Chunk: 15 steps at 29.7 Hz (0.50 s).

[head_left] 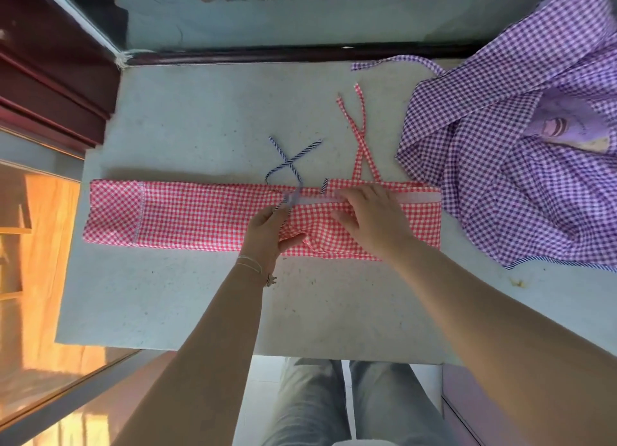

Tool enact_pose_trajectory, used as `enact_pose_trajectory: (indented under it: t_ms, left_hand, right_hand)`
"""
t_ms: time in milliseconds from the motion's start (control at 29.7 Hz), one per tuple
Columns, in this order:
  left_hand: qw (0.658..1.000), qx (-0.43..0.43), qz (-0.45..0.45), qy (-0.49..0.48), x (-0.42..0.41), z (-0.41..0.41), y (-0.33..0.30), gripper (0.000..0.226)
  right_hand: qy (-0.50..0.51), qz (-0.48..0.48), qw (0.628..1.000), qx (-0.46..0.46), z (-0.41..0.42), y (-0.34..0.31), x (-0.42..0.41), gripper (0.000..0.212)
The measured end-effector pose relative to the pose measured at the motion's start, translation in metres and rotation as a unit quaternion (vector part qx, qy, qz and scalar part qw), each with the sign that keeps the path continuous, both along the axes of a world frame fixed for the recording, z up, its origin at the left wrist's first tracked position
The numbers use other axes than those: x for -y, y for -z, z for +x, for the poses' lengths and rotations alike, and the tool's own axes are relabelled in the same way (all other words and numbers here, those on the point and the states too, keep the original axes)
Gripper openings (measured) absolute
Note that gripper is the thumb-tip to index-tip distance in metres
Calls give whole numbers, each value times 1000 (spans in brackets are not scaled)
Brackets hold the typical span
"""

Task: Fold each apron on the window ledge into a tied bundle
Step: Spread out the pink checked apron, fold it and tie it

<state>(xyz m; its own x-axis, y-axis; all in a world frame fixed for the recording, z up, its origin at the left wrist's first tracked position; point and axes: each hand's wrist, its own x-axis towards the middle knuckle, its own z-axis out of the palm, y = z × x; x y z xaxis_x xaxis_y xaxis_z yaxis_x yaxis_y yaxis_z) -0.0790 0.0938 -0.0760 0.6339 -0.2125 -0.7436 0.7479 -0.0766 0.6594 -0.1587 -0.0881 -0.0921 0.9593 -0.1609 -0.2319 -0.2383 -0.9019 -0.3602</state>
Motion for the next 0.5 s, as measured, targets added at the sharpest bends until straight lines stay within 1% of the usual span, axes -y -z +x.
enact_pose_trajectory:
  t_ms: [67,134,202,269,303,370,437,504]
  left_hand:
    - [1000,2,10,4,-1,1,2,21]
    - [1000,11,28,6,-3,1,5,13]
    - [999,23,47,7,-7,3,7,9]
    - [998,22,51,7,-10,6,10,10]
    - [998,17,52,9,-11,7,12,14]
    - [997,15,71,37,-12,8,15,22]
    - [991,31,113,72,-12,8,19,37]
    - [984,43,152,85,-10,7,21,53]
  right_hand:
    - [-26,18,999,-23,11,-4,-2,65]
    - [-46,49,997,-39,19,-7,-2,62]
    - [-48,99,993,-31,25,-6,0,51]
    - [-24,156,988,-3,28,-4,3,36]
    - [-7,173,985,11,29,-3,5,30]
    - [20,170,985,25,33,2,9,23]
    - [29,151,988,11,36,8,12,23]
    - [24,139,990,3,37,14,9,24]
